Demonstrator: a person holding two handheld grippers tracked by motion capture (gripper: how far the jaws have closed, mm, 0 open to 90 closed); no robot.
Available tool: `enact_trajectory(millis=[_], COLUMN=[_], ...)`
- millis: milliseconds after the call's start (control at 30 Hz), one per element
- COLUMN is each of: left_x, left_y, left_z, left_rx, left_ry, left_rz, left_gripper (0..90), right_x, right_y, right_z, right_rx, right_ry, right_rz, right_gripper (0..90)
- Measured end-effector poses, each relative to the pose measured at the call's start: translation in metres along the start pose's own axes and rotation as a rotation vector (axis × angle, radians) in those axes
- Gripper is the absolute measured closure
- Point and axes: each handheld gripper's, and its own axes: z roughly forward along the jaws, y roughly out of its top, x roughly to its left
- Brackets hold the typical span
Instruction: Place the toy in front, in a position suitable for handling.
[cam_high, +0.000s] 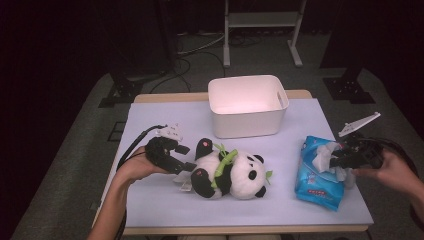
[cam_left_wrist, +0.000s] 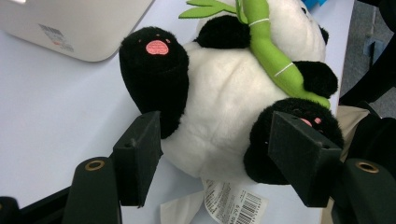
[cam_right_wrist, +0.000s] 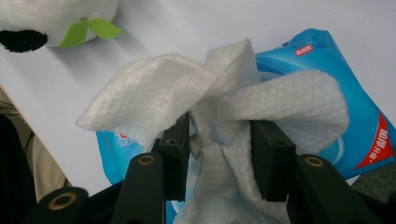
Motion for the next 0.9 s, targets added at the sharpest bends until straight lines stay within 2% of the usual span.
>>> enact_trajectory(millis=[433,900], left_x=[0.001,0.001], left_y=[-0.001,-0.002], left_z=[-0.002,-0.002], left_rx=[-0.006,-0.004], left_ry=[0.003,0.007], left_rz=[-0.003,-0.003], left_gripper=[31.3,29.0], right_x=[0.003,0.001], right_y=[0.01,0.009], right_z=[-0.007,-0.016], right_rx=[0.014,-0.023], right_ry=[-0.022,-0.003], right_rz=[-0.03,-0.013], right_gripper=[57.2,56.9])
